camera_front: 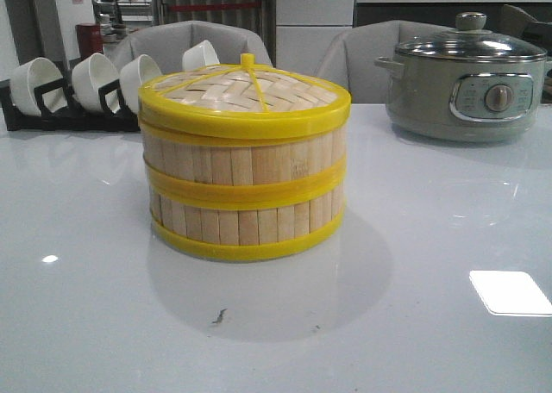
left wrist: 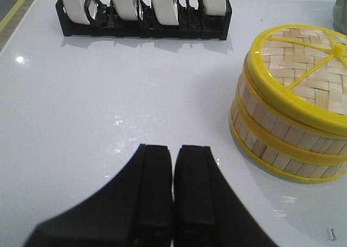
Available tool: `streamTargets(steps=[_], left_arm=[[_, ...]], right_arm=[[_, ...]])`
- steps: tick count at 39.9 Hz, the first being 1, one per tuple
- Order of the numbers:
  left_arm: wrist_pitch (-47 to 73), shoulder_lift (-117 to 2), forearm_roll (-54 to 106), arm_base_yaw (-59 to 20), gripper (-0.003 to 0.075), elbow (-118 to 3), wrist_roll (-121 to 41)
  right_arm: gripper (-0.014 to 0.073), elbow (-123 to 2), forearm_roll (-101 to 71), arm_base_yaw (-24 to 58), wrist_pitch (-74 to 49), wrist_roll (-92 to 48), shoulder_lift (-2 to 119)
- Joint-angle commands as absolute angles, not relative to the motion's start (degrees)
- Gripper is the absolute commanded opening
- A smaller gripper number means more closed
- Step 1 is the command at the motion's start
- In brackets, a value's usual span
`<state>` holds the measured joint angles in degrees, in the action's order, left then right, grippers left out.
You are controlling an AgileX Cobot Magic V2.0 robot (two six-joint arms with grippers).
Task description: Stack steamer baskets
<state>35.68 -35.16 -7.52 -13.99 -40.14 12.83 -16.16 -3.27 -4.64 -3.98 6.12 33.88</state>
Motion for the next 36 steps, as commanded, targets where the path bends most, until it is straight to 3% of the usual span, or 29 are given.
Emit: streamTargets(steps=[1,23,31,36], left_arm=[[31.3,-35.2,-8.0,-13.8,0.0095,-41.8,13.3],[28.2,-35.1,-9.2,-13.7,0.0095,-41.8,13.3],[27.4,-30.9,-6.7,-9.8,0.0095,-40.6,13.3],[20.9,-26.3,-4.9,-6.6,0.0095,-35.3,13.3]], right_arm=[[0.0023,-17.9,-3.4,-5.1,0.5,5.5,33.6],[0.0023,-17.9,-3.4,-5.1,0.5,5.5,33.6],[0.0023,-17.9,-3.4,-5.1,0.5,5.5,33.6],[0.0023,-17.9,-3.4,-5.1,0.5,5.5,33.6]])
